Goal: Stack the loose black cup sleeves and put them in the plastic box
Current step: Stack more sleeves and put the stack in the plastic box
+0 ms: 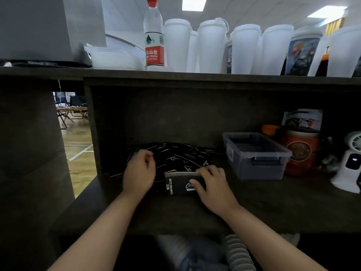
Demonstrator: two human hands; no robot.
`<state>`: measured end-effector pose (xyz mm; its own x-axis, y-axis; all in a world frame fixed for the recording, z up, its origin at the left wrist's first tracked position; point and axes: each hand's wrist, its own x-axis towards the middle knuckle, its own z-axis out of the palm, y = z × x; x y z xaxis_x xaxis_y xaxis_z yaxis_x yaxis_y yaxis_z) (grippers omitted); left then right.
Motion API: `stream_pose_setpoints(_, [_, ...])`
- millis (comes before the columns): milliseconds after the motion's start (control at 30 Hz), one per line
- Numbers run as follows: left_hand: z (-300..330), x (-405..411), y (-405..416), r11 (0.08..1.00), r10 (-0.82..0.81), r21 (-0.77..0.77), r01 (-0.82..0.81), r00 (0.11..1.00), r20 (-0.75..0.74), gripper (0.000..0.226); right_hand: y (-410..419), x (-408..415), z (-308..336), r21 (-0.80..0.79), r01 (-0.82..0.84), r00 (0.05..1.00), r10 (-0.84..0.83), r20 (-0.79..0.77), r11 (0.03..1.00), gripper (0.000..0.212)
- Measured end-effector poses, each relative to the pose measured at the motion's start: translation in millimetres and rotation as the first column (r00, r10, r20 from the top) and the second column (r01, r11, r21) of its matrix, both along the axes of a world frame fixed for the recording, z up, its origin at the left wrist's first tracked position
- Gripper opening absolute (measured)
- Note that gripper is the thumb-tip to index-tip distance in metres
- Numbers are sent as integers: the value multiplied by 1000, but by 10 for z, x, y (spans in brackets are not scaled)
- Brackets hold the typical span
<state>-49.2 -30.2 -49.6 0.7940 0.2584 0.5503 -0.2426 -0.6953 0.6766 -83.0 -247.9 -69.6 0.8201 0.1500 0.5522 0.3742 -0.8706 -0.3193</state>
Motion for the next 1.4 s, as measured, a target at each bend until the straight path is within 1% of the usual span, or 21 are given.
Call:
stream_pose_setpoints(67, [-128, 129, 283, 964, 145, 233, -127, 987, -63, 35, 19, -8, -32, -3, -1, 1000, 1, 28, 1000, 43])
stream_pose_setpoints(100, [-180, 160, 365, 964, 170, 231, -129, 971, -168, 46, 20, -13, -42, 0, -11, 999, 11, 30, 1000, 44])
stream_pose_setpoints(133, [-225, 192, 416, 976, 162, 187, -116, 953, -257, 56, 19, -18, -47, 7, -26, 999, 26, 28, 1000, 45])
stream_pose_setpoints(167, [-259, 222, 435, 982, 149, 156, -104, 938, -312, 62, 13, -21, -50, 12, -42, 999, 42, 26, 999, 47])
stream_pose_setpoints(200, [-280, 245, 430, 979, 141, 189, -79, 930, -341, 65, 6, -21, -55, 12, -56, 998, 55, 30, 998, 49])
stream_pose_setpoints(267, [-295, 241, 379, 928, 180, 370, -43, 921, -346, 62, 2, -20, -65, 0, -68, 997, 68, 44, 998, 48])
stream_pose_setpoints(333, [-278, 214, 344, 905, 224, 417, -86, 929, -294, 54, 3, -19, -72, 18, -66, 996, 64, 69, 998, 43])
stream_pose_setpoints(433, [-251, 169, 346, 943, 208, 308, -126, 946, -249, 41, -14, 7, -79, 49, -27, 990, 20, 138, 998, 37])
stream_pose_setpoints(600, [-249, 146, 372, 974, 129, 191, -121, 991, -29, 19, -22, 34, -88, 27, 47, 990, -50, 133, 999, 34])
stream_pose_setpoints(667, [-245, 145, 351, 989, 74, 125, -76, 997, 22, 17, -10, 36, -81, 16, 38, 992, -40, 118, 999, 33])
stream_pose_setpoints(767, [-245, 120, 313, 997, 3, 71, -6, 999, 45, 19, -4, 31, -79, 33, 14, 995, -17, 100, 999, 29])
stream_pose_setpoints(867, [-230, 73, 316, 991, 11, 130, -24, 995, 96, 17, -18, 29, -85, 66, 8, 992, -16, 126, 998, 27])
stream_pose_setpoints(900, [-231, 61, 330, 979, 47, 188, -72, 990, 134, 17, -19, 22, -85, 75, 8, 992, -17, 121, 997, 27])
stream_pose_setpoints(967, [-256, 50, 363, 940, 144, 282, -193, 972, 186, 28, -10, 8, -85, 54, 34, 994, -39, 104, 998, 27])
stream_pose_setpoints(1033, [-254, 31, 383, 939, 197, 264, -221, 974, 116, 40, 8, -15, -79, -1, 100, 991, -100, 89, 995, 29])
stream_pose_setpoints(1100, [-232, 21, 381, 971, 174, 172, -166, 984, -32, 48, 16, -20, -73, -31, 117, 991, -115, 64, 993, 32])
stream_pose_setpoints(1133, [-226, 17, 367, 978, 159, 151, -146, 985, -74, 50, 17, -19, -70, -32, 107, 993, -105, 51, 994, 33])
stream_pose_setpoints(1200, [-224, 3, 347, 977, 162, 149, -152, 985, -55, 48, 14, -10, -70, -21, 76, 996, -75, 39, 997, 34])
stream_pose_setpoints(1300, [-243, 7, 376, 976, 199, 92, -196, 980, -24, 47, 13, 19, -88, -7, 42, 998, -41, 45, 999, 37])
stream_pose_setpoints(1333, [-249, 18, 378, 978, 188, 90, -186, 982, -11, 47, 13, 29, -92, -5, 39, 998, -38, 52, 999, 38])
stream_pose_setpoints(1400, [-234, 62, 359, 992, 81, 94, -87, 994, 68, 45, 16, 46, -92, 2, 46, 996, -46, 78, 999, 38])
